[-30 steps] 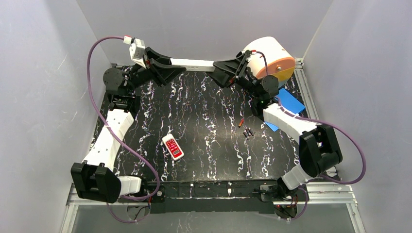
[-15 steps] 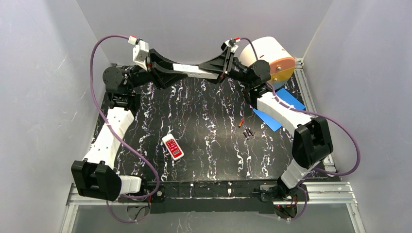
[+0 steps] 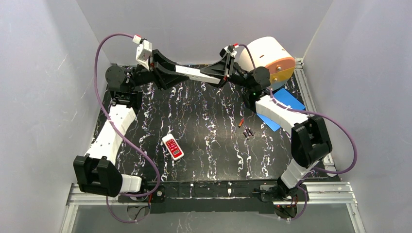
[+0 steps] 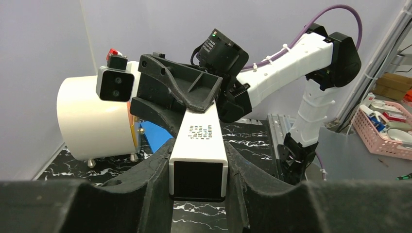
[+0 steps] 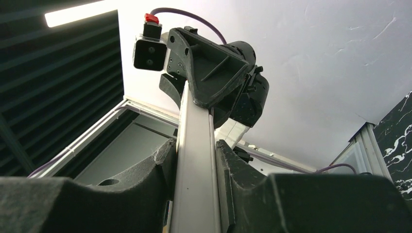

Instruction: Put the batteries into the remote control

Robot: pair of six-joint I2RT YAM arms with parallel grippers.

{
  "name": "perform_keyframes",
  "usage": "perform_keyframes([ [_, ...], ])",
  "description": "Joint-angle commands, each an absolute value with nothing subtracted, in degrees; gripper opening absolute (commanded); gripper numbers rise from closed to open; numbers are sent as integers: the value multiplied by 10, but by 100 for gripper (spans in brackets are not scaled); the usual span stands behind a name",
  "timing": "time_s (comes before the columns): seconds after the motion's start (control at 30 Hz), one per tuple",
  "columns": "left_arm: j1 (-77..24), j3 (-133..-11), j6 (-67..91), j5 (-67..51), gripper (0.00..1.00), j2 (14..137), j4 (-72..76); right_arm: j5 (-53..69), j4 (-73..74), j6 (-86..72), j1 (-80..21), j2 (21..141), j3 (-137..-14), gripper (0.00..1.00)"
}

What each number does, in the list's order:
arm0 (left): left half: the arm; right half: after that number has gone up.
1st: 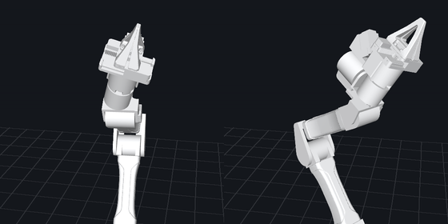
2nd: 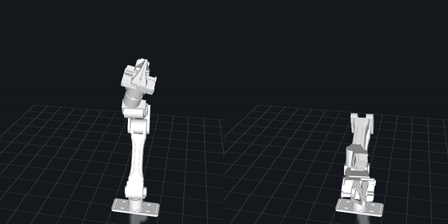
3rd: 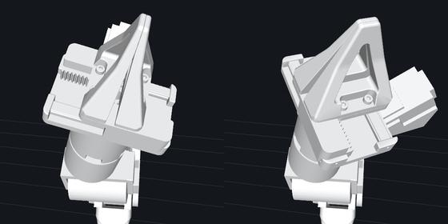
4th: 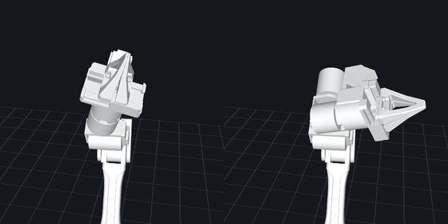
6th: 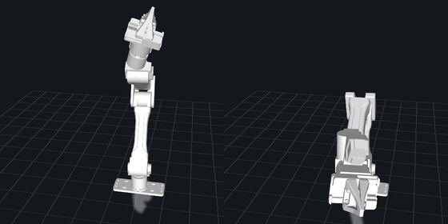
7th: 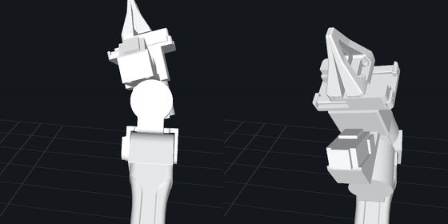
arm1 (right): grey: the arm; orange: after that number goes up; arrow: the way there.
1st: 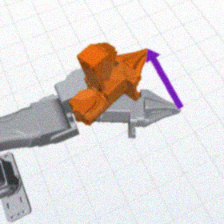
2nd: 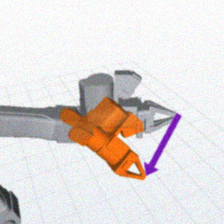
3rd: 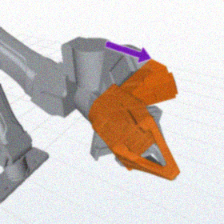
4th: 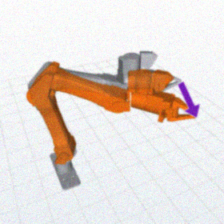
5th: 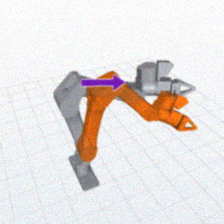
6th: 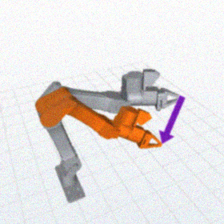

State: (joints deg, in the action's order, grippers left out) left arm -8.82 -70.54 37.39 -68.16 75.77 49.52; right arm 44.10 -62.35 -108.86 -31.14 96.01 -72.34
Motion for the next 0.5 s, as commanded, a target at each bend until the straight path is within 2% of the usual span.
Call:
perform_keyframes([
  [0.0,-40,-716,410,-631,0,746,583,469,-698,-1102,-264,941,-705,30],
  [0.2,-37,-712,409,-620,0,743,588,455,-757,-1133,-254,943,-687,24],
  [0.3,-34,-705,406,-611,0,738,588,450,-784,-1145,-248,945,-679,24],
  [0.37,-33,-706,410,-618,0,739,588,452,-780,-1143,-247,943,-681,28],
  [0.47,-35,-706,419,-631,0,741,588,462,-747,-1120,-247,942,-696,39],
])
